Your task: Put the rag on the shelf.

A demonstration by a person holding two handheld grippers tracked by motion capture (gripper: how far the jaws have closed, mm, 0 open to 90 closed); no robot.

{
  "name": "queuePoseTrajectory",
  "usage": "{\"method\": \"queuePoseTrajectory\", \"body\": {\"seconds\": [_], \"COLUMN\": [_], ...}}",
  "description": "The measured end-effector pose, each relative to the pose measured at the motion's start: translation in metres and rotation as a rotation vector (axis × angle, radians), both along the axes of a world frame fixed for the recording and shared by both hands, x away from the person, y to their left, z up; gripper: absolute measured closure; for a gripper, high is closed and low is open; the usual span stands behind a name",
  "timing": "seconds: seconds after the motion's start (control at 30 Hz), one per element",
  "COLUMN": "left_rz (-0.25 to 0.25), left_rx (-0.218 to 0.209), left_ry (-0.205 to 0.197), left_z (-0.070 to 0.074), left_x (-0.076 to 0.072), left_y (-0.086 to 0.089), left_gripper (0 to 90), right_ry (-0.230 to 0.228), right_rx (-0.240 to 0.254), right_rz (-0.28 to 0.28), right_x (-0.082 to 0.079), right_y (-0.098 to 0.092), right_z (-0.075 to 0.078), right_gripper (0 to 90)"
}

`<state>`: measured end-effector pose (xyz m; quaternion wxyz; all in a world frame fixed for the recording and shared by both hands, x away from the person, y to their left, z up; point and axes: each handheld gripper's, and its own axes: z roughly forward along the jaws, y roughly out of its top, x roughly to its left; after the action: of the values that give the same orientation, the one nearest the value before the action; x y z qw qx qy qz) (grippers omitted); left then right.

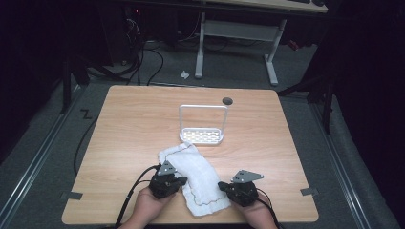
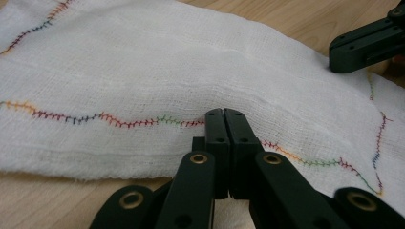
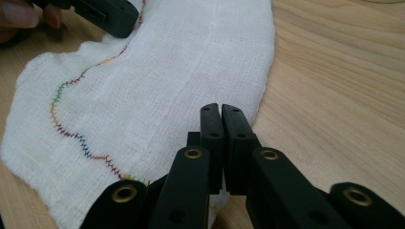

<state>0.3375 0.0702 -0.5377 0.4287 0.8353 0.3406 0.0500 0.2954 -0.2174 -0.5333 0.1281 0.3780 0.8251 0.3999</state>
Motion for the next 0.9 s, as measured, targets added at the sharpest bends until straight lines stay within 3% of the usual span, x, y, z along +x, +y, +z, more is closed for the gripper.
{"method": "queuePoseTrajectory", "body": {"seconds": [0.17,0.33,0.47,0.5,0.63,0.9], "left_rz": [0.003,0.015,0.014,0.010,-0.008,-0.069], "left_rx": [-0.007,-0.024,-0.027,-0.025,-0.022,0.009], "left_ry": [-0.006,-0.005,0.002,0.001,0.021,0.036], "left_z": [-0.001,-0.003,-0.003,-0.003,-0.002,0.002], "left_x": [-0.003,-0.008,-0.010,-0.011,-0.015,-0.029], "left_y": [0.002,0.006,0.009,0.010,0.011,0.013], "left_gripper": [88.9,88.9,88.9,88.9,88.9,88.3], "right_ry": [-0.043,-0.056,-0.026,-0.017,-0.017,0.008], "right_rx": [0.016,-0.028,-0.075,-0.059,-0.059,-0.040], "right_rz": [-0.006,-0.005,-0.018,-0.021,-0.023,-0.002], "right_x": [0.011,0.047,0.069,0.071,0.060,0.009], "right_y": [0.003,0.025,0.036,0.036,0.033,0.022], "right_z": [0.009,0.009,0.001,0.000,0.000,-0.001], "right_gripper": [86.2,86.1,87.3,87.5,88.1,87.7]}}
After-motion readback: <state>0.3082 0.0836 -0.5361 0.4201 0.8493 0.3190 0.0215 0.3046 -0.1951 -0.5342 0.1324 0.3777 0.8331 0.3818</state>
